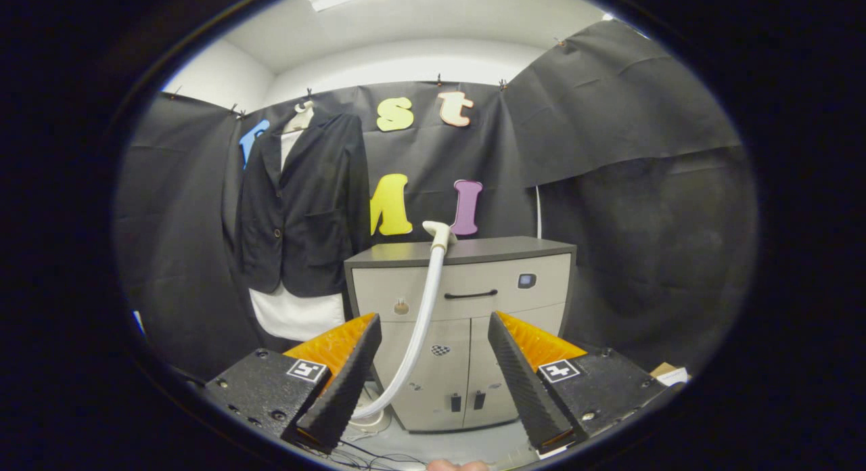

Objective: Iron the clothes twice with a garment steamer, once on the left side and once on the right side.

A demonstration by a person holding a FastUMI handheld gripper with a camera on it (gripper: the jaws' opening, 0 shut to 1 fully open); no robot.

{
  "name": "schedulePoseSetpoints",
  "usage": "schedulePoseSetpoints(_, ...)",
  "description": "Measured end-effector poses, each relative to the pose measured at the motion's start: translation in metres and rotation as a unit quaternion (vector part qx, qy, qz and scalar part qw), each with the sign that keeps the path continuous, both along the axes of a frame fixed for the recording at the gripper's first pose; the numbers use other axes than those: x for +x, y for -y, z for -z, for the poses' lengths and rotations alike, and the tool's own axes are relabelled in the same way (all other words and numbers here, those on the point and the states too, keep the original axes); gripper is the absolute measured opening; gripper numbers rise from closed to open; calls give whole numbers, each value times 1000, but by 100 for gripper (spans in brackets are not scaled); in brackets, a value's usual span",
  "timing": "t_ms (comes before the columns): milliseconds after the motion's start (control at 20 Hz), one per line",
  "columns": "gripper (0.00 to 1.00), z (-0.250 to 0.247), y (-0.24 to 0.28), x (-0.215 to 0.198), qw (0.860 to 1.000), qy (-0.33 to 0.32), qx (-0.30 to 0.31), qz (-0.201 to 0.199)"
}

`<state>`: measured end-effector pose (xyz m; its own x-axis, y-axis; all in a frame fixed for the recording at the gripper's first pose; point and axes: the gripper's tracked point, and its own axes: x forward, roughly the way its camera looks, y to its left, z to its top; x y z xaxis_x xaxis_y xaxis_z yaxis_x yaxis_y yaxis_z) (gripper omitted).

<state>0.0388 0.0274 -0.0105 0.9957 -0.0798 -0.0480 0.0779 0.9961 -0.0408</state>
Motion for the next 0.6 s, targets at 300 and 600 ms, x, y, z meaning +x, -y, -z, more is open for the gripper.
schedulePoseSetpoints(300, 99, -12, -19, 29, 999, -12, 17, 46)
schedulePoseSetpoints(600, 98, -39, -13, 60, 999, -25, -8, 47)
